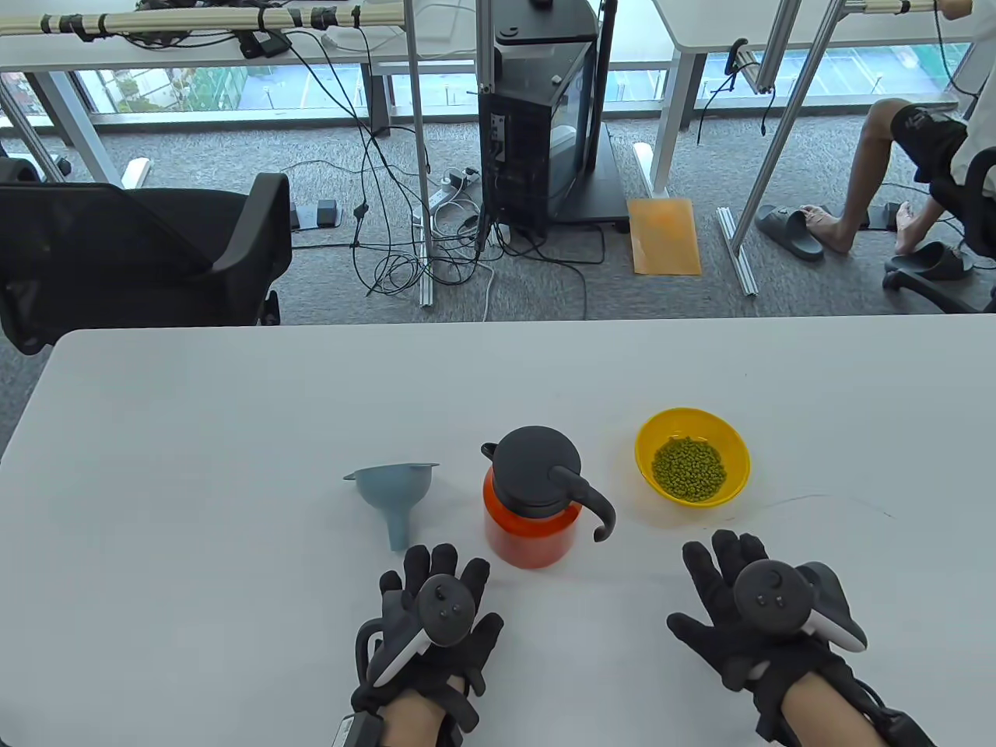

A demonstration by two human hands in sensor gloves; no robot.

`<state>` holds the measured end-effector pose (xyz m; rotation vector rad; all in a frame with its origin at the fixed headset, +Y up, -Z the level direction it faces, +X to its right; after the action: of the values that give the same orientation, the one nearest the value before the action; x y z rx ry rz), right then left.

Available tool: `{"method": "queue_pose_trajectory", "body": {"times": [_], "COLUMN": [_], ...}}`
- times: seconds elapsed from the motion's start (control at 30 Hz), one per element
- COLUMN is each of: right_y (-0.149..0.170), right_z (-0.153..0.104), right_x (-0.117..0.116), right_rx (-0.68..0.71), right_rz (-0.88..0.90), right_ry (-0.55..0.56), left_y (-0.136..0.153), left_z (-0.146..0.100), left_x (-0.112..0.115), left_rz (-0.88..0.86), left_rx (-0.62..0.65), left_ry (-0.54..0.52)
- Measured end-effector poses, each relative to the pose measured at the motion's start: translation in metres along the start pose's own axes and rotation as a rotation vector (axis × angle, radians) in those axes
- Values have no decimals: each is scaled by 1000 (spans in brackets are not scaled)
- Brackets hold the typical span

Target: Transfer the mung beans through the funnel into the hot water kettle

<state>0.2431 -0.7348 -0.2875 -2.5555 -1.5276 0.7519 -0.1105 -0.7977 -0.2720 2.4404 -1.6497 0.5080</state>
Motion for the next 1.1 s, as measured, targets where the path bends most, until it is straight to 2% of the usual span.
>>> {"method": "queue_pose_trajectory", "body": {"times": [0.2, 0.4, 0.53, 0.67, 0.77, 0.93, 1.0, 1.1], "right_y": [-47, -94, -125, -143, -153, -154, -153, -155], "right_z": [42, 89, 117, 136, 150, 158, 159, 160], "right_x": [45, 60, 57, 49, 42, 36, 36, 35], "right_rx": [45, 96, 125, 88, 70, -29, -62, -64], "right_rz": [5, 4, -13, -67, -94, -210, -208, -177], "right_ry": [9, -21, -39, -74, -54, -13, 32, 44], "left_y": [4, 9, 11, 12, 14, 13, 10, 8], "left_z": [-1, -6, -7, -8, -8, -8, -9, -10], "left_x": [-3, -11, -13, -14, -16, -17, -17, -16], "left_rz": [-18, -57, -69, -82, -95, -104, -109, -105], "left_rx": [1, 0, 3, 5, 6, 15, 34, 44], "left_ry": [0, -30, -33, -31, -35, -37, -31, -27]}}
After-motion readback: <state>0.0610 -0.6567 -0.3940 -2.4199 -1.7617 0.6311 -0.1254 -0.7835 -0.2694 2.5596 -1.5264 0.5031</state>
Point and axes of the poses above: the tracker on the back of each hand, its own y axis roughly to the little-finger side, its own z axis roughly from the wrist to the fingertips, x = y × z, the point moved 2 cm from there along z, roughly from the wrist to the fingertips
